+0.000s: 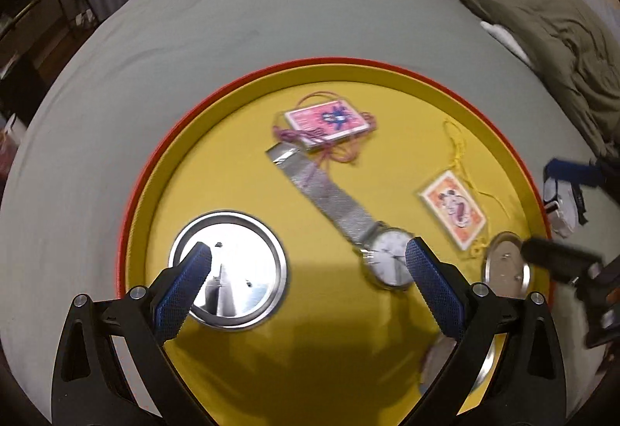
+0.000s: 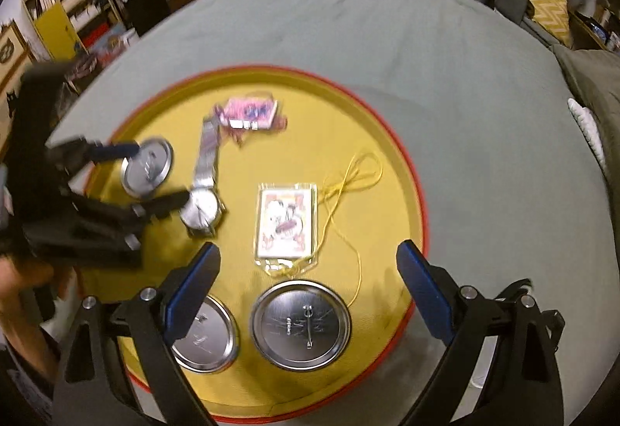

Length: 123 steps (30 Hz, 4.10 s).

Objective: Organize jewelry
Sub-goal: 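Move the left gripper to a silver badge while the right moves to the yellow-string lanyard card, then close the left gripper on the silver badge while the right grips the yellow string, then lift the badge and lanyard card out of the tray and carry them over the bed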

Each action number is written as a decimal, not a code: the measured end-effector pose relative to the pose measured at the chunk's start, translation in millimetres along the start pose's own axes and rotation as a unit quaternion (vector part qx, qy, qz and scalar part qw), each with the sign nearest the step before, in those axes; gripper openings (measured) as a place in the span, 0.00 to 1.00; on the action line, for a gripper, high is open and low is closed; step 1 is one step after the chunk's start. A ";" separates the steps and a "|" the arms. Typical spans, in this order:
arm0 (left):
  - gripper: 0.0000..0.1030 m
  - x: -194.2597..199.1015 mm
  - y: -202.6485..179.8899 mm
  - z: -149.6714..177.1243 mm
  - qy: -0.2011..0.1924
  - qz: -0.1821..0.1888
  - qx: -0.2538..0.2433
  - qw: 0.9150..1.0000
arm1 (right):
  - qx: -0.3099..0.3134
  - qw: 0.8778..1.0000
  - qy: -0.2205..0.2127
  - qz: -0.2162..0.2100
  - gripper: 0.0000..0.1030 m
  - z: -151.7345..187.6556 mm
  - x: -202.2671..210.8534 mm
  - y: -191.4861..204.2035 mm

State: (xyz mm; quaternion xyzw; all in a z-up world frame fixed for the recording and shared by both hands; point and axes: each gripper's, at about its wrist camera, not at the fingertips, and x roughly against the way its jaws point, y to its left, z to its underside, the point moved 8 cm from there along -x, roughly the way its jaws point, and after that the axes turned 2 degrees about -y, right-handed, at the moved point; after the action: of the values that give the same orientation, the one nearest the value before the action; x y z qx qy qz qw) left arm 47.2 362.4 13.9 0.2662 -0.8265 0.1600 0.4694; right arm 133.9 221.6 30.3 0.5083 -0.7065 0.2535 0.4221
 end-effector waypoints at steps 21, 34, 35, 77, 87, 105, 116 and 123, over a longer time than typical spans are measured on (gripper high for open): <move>0.95 -12.3 37.7 -5.2 -0.008 -0.020 0.030 0.999 | -0.108 0.994 0.018 0.029 0.58 -27.1 -45.5 -36.8; 0.94 -19.4 32.9 1.4 0.019 -0.061 -0.005 0.998 | -0.109 0.993 0.029 0.041 0.58 -23.7 -51.8 -34.9; 0.94 -17.5 33.8 2.1 0.022 -0.053 0.000 0.998 | -0.110 0.993 0.030 0.041 0.58 -25.2 -52.2 -32.3; 0.70 -7.8 38.1 8.3 0.016 -0.060 -0.014 0.998 | -0.121 0.993 0.012 0.010 0.04 -29.5 -52.0 -27.5; 0.70 -2.5 47.1 4.0 0.004 -0.055 0.001 0.998 | -0.129 0.991 -0.001 0.013 0.02 -25.9 -45.9 -35.1; 0.70 34.0 38.4 -13.3 -0.052 -0.047 0.007 0.998 | -0.129 0.989 -0.071 0.005 0.02 -45.2 11.4 -42.1; 0.70 70.3 1.1 -23.3 -0.099 -0.019 -0.024 0.995 | -0.123 0.984 -0.127 0.005 0.02 -62.7 61.4 -37.8; 0.70 96.9 -33.2 -29.6 -0.133 0.003 -0.052 0.990 | -0.116 0.980 -0.160 0.008 0.02 -71.6 95.5 -34.9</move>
State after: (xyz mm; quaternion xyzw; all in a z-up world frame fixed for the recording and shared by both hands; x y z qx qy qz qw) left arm 46.8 322.8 112.9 0.2577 -0.8895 0.0810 0.3685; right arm 178.6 217.4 146.2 0.4843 -0.7934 0.0890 0.3578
